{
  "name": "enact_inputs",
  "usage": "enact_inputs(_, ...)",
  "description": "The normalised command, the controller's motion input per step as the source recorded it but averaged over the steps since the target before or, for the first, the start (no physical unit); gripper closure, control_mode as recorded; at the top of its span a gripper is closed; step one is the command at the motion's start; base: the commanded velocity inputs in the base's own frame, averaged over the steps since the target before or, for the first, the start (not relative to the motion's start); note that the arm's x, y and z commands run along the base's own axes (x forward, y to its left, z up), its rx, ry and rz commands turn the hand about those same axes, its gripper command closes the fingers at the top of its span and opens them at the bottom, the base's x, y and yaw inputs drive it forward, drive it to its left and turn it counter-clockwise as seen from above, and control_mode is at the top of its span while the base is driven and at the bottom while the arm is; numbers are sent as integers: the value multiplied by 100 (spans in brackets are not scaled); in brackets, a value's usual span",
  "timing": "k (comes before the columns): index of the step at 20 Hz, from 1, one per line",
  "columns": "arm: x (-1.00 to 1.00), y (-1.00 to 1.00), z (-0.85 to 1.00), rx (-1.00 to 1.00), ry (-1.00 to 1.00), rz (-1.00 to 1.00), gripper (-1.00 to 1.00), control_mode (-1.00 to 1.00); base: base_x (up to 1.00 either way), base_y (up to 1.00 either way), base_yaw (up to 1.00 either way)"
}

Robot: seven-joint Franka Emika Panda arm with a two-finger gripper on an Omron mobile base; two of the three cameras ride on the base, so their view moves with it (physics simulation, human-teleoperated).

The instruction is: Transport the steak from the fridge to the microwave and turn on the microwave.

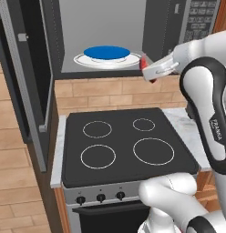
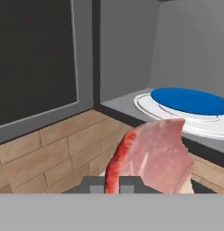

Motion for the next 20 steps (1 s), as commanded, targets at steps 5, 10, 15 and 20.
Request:
enact_inputs(5,34,14,11,-6,-10,0,100,-100,0,0,0)
enact_inputs(10,29,12,0,-5,-17,0,100,-100,0,0,0)
enact_inputs(15,36,12,10,0,-13,0,100,-100,0,0,0)
enact_inputs(20,37,12,27,0,-1,0,100,-100,0,0,0)
